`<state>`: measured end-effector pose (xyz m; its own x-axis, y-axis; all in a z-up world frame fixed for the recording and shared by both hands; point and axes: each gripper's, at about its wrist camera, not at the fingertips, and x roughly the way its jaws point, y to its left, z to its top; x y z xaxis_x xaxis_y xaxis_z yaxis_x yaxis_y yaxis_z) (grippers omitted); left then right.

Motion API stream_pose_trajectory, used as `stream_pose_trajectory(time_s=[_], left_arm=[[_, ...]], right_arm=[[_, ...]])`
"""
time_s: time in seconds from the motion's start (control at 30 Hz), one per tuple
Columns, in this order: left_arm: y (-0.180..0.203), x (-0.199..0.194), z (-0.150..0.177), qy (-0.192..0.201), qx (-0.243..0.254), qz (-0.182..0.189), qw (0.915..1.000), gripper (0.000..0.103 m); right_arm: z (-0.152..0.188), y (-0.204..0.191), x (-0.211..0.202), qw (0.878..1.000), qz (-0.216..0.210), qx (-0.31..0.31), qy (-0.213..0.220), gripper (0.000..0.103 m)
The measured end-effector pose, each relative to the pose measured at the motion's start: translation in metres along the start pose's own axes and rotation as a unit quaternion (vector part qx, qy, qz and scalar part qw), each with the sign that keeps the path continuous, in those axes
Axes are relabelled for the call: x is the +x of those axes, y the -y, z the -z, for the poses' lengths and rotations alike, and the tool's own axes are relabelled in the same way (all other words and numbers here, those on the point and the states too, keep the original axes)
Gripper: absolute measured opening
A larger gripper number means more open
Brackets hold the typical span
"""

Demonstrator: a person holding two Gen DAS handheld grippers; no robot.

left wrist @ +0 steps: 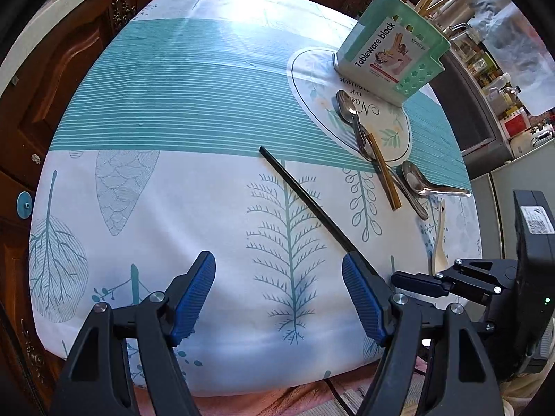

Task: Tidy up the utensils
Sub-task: 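Close the right gripper on the black chopstick, then lift the black chopstick with the right gripper toward the green holder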

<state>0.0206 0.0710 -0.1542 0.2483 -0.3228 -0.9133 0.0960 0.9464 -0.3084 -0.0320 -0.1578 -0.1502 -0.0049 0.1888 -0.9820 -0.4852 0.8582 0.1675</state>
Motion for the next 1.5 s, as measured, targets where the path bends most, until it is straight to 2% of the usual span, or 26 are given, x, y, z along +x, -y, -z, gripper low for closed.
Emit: stream_pose_trajectory(time_s=[0.17, 0.37, 0.47, 0.53, 0.63, 0.7, 0.77, 0.93, 1.0, 1.07, 1.13, 1.23, 1.33, 1.5], left_arm=[[-0.005, -0.001, -0.004, 0.003, -0.008, 0.005, 1.0000, 0.074], [-0.010, 0.002, -0.006, -0.001, -0.017, 0.010, 0.9998, 0.074], [-0.011, 0.004, -0.006, -0.004, -0.018, 0.012, 0.9998, 0.074], [-0.011, 0.003, -0.006, -0.002, -0.018, 0.011, 0.9998, 0.074], [-0.012, 0.000, -0.006, 0.004, -0.019, 0.015, 0.9997, 0.074], [-0.013, -0.003, -0.007, 0.010, -0.021, 0.022, 0.9995, 0.074], [-0.014, -0.004, -0.010, 0.011, -0.023, 0.036, 0.9990, 0.074], [-0.009, 0.001, -0.021, 0.012, -0.026, 0.065, 0.9975, 0.071], [-0.003, 0.003, -0.027, 0.016, -0.023, 0.072, 0.9970, 0.059], [0.004, 0.003, -0.035, 0.016, -0.025, 0.098, 0.9948, 0.055], [0.012, 0.002, -0.043, 0.017, -0.027, 0.120, 0.9923, 0.055], [0.027, -0.003, -0.051, 0.022, -0.015, 0.133, 0.9908, 0.055], [0.044, -0.005, -0.057, 0.024, 0.001, 0.136, 0.9903, 0.055], [0.055, 0.000, -0.063, 0.016, -0.003, 0.136, 0.9905, 0.055]], right_arm=[[-0.024, -0.012, 0.009, 0.999, 0.018, -0.035, -0.020, 0.019], [-0.033, -0.038, 0.017, 0.992, 0.060, -0.104, -0.047, 0.018], [-0.039, -0.053, 0.023, 0.987, 0.065, -0.136, -0.057, 0.009], [-0.040, -0.060, 0.024, 0.986, 0.065, -0.143, -0.057, 0.006], [-0.040, -0.058, 0.022, 0.991, 0.035, -0.124, -0.029, 0.006], [-0.039, -0.050, 0.016, 0.996, 0.009, -0.089, 0.002, 0.006], [-0.034, -0.046, 0.009, 0.997, -0.001, -0.071, 0.037, 0.006], [-0.020, -0.049, -0.010, 0.992, -0.015, -0.056, 0.110, 0.006], [-0.012, -0.049, -0.017, 0.990, -0.021, -0.058, 0.124, 0.006], [-0.007, -0.040, -0.029, 0.988, -0.019, -0.062, 0.143, 0.006], [-0.002, -0.038, -0.039, 0.985, -0.021, -0.062, 0.162, 0.006], [0.003, -0.023, -0.057, 0.981, -0.018, -0.058, 0.184, 0.006], [0.007, -0.017, -0.067, 0.976, -0.024, -0.050, 0.210, 0.006], [0.012, -0.003, -0.079, 0.972, -0.021, -0.031, 0.232, 0.006]])
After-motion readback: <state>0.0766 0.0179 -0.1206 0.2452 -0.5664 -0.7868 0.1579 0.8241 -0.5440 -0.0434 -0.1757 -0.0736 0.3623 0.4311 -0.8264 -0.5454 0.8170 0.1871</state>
